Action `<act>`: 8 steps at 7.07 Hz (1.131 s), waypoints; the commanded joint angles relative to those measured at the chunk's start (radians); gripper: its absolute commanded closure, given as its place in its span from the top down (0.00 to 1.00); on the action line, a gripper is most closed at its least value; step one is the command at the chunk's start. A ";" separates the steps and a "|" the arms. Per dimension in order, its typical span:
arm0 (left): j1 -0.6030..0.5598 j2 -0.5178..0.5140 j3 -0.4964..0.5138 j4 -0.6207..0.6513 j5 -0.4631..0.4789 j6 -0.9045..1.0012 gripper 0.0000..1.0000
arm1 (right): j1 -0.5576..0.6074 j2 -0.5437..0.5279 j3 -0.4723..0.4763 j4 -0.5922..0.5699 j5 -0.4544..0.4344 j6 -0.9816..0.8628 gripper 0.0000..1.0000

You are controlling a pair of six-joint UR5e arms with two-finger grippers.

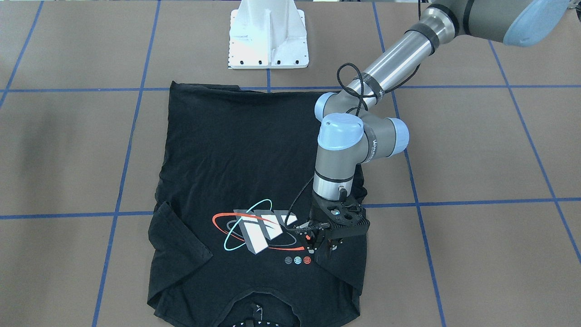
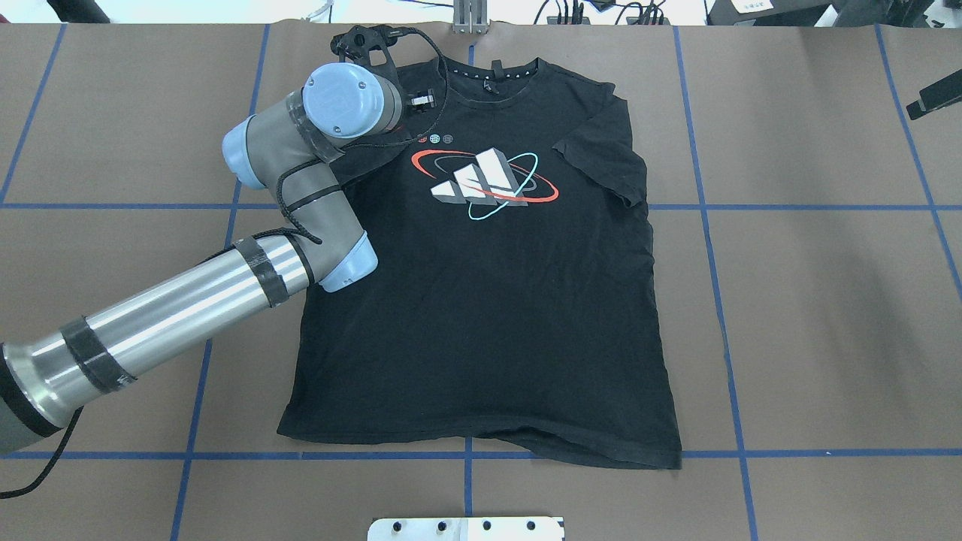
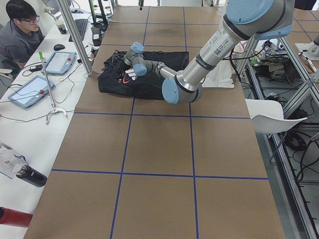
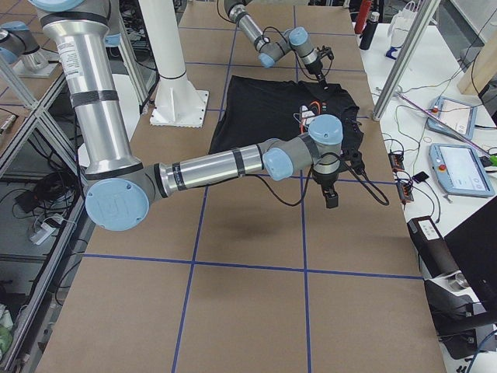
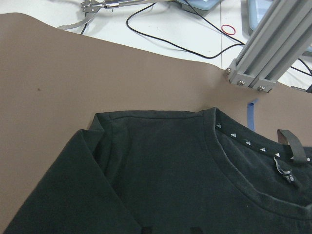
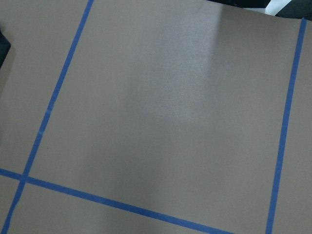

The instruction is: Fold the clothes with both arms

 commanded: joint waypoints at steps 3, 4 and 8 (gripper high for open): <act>-0.005 0.269 -0.566 0.291 -0.053 0.247 1.00 | -0.106 -0.003 0.171 0.002 -0.037 0.331 1.00; -0.005 0.344 -0.731 0.373 -0.137 0.270 1.00 | -0.177 -0.032 0.253 0.002 -0.076 0.455 1.00; 0.072 0.620 -1.012 0.365 -0.249 0.219 1.00 | -0.529 -0.285 0.640 0.002 -0.303 0.851 1.00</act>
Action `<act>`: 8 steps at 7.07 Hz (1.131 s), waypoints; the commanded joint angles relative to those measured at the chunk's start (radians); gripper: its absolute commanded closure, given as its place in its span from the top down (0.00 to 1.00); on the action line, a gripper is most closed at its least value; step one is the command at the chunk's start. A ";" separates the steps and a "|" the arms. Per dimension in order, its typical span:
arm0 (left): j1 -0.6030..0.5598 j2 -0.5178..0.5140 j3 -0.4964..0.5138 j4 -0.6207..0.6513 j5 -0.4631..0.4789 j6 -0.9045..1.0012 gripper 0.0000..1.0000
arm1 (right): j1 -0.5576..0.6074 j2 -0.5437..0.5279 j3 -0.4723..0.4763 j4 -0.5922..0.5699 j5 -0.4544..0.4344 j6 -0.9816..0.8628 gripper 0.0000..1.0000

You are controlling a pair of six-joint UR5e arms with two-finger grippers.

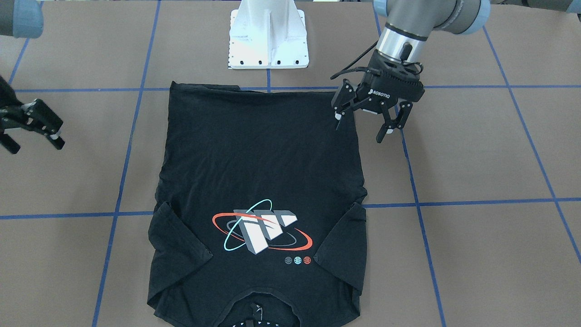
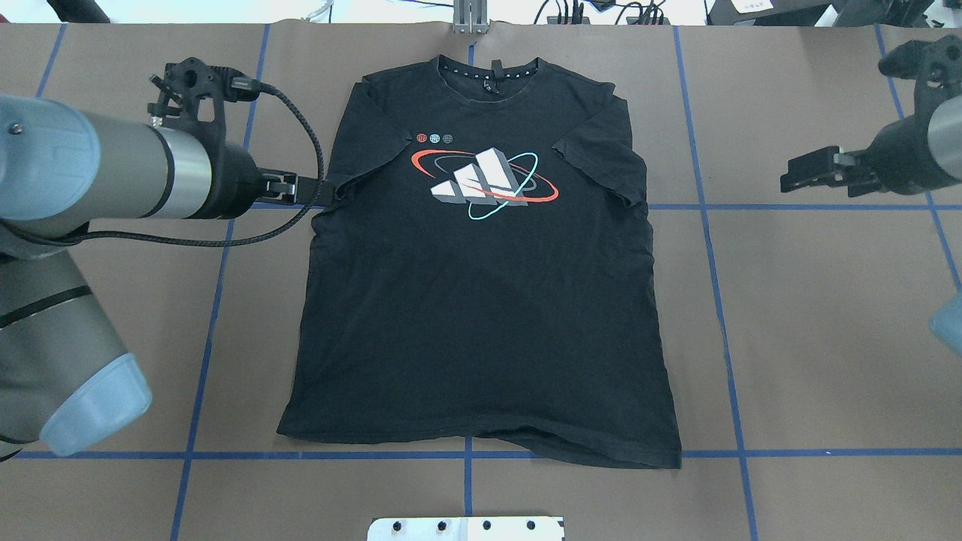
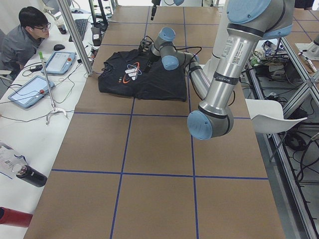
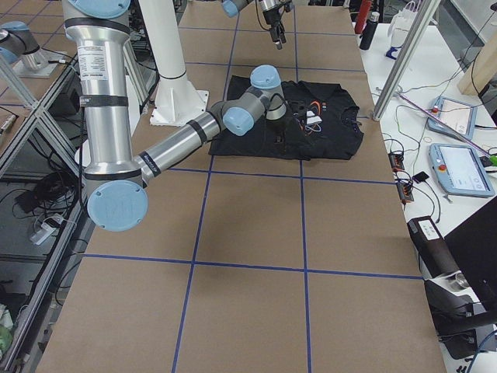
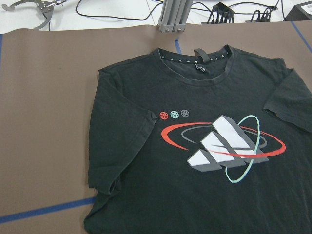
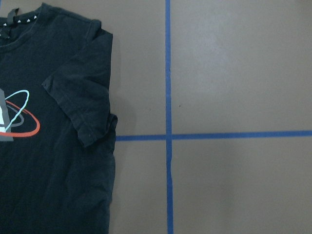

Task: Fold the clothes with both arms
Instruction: 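Lower both grippers toward the hem corners nearest the robot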

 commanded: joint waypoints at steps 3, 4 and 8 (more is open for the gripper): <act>0.186 0.272 -0.039 -0.201 0.036 -0.066 1.00 | -0.426 -0.171 0.208 0.002 -0.329 0.350 1.00; 0.241 0.329 -0.037 -0.266 0.074 -0.121 1.00 | -0.518 -0.173 0.210 0.002 -0.412 0.423 1.00; 0.435 0.337 0.027 -0.274 0.168 -0.327 0.90 | -0.556 -0.166 0.208 0.003 -0.435 0.441 1.00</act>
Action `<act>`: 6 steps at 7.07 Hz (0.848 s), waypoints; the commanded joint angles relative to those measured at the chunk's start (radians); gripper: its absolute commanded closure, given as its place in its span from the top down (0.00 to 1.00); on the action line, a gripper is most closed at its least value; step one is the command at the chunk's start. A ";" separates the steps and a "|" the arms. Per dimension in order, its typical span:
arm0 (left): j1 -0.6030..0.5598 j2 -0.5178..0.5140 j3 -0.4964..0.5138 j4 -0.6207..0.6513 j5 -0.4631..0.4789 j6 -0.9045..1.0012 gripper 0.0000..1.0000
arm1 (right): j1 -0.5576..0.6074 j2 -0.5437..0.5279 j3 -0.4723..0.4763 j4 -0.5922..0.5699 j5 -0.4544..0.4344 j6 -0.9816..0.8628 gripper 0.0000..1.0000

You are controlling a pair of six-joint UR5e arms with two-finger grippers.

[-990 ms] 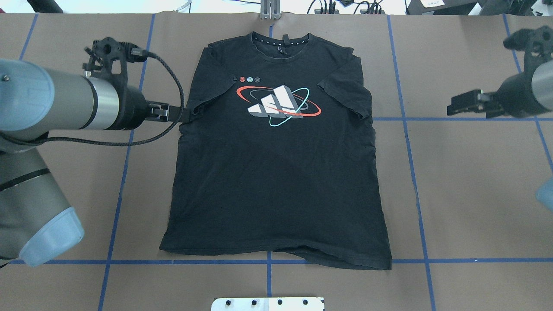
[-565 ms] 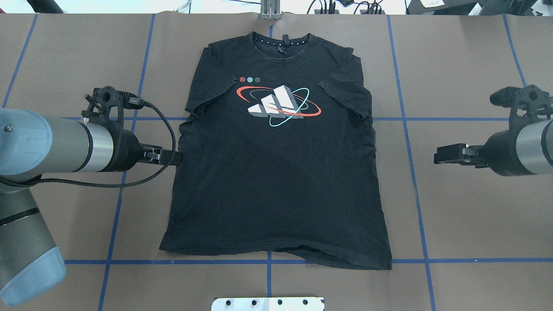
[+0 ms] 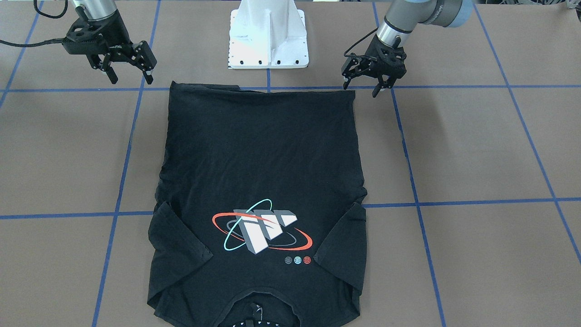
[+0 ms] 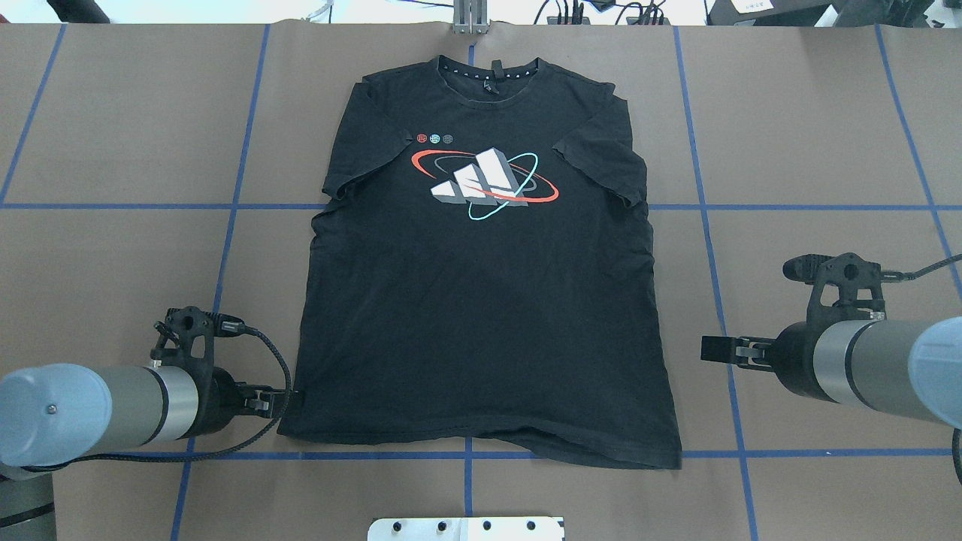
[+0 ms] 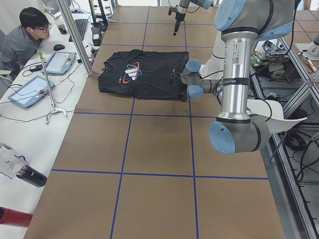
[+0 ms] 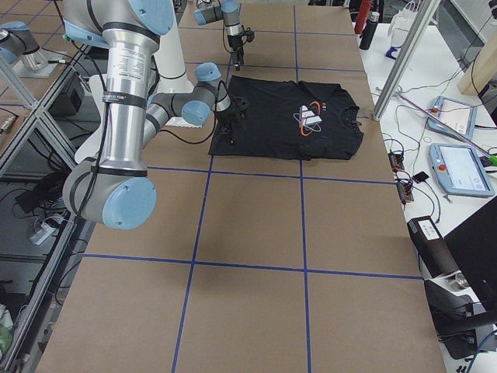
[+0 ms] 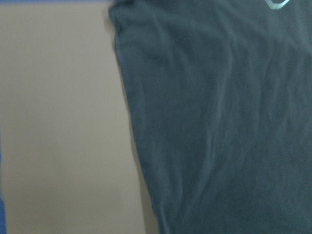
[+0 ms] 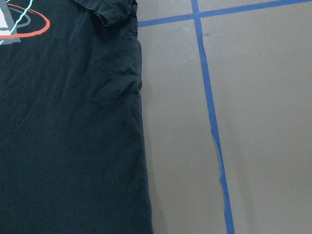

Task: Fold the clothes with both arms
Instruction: 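Lower both grippers toward the hem corners nearest the robot, then align both grippers at the hem corners and pinch the hem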

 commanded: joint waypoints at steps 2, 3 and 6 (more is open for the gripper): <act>0.032 -0.010 0.116 -0.152 0.018 -0.051 0.78 | -0.003 0.006 0.000 0.002 -0.008 0.002 1.00; 0.030 -0.007 0.141 -0.206 0.016 -0.053 0.78 | -0.005 0.006 0.000 0.002 -0.011 0.002 1.00; 0.032 -0.002 0.130 -0.210 0.012 -0.054 0.68 | -0.005 0.006 0.000 0.002 -0.020 0.002 1.00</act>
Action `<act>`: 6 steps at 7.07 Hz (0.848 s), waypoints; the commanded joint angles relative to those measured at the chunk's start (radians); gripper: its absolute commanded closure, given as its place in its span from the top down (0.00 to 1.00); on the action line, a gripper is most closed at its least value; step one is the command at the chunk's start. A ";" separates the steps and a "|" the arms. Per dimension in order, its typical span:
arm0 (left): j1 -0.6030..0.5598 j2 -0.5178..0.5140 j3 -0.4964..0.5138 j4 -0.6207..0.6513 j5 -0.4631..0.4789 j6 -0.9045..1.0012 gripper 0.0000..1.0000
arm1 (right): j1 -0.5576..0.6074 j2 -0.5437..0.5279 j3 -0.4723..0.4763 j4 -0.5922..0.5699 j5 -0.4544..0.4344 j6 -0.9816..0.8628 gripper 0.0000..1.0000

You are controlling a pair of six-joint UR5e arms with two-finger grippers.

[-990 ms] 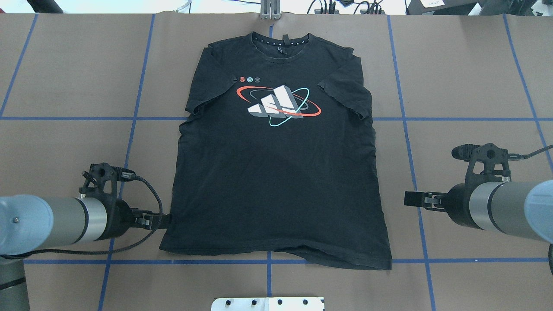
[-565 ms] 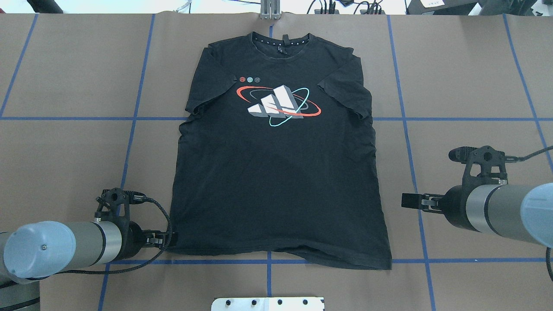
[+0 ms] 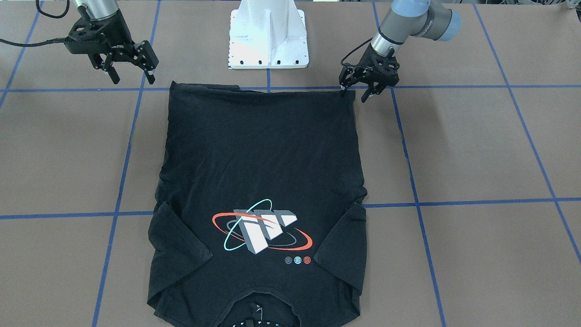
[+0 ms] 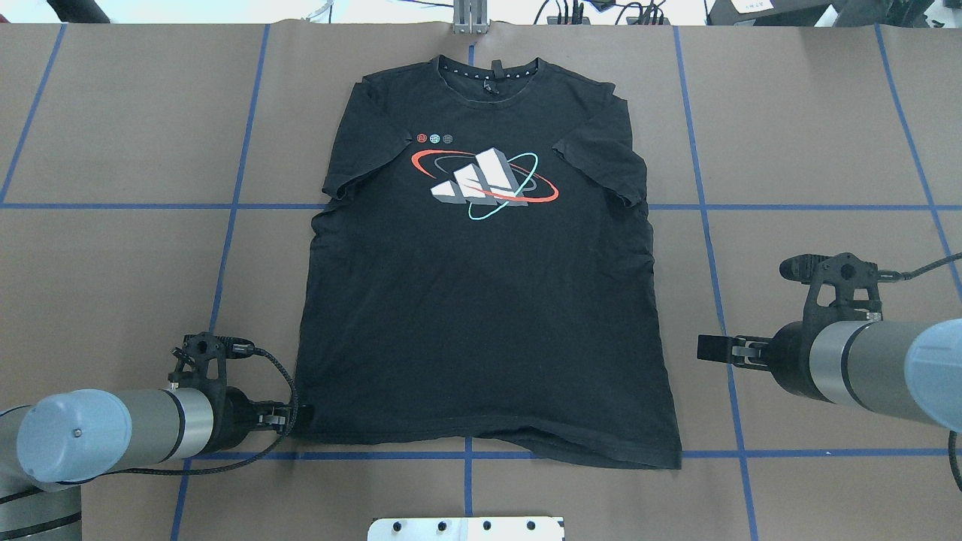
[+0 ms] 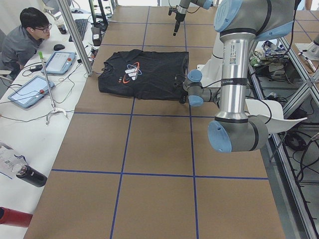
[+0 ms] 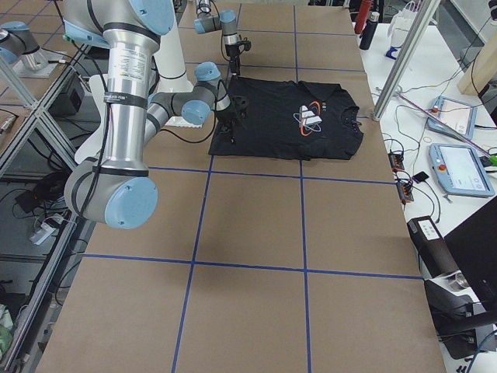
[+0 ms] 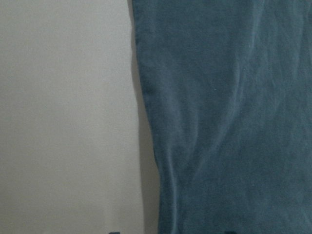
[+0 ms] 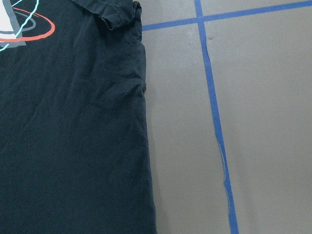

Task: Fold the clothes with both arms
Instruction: 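Align both grippers at the hem corners and pinch the hem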

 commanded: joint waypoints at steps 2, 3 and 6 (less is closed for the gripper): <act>0.002 0.004 -0.008 -0.003 -0.004 -0.001 0.64 | 0.000 0.000 -0.002 0.001 -0.005 0.000 1.00; 0.007 0.004 -0.008 -0.003 -0.004 -0.001 0.64 | 0.000 0.000 -0.002 0.001 -0.005 0.000 1.00; 0.031 0.002 -0.011 -0.005 -0.004 0.000 0.61 | 0.000 0.002 -0.003 0.001 -0.015 0.000 1.00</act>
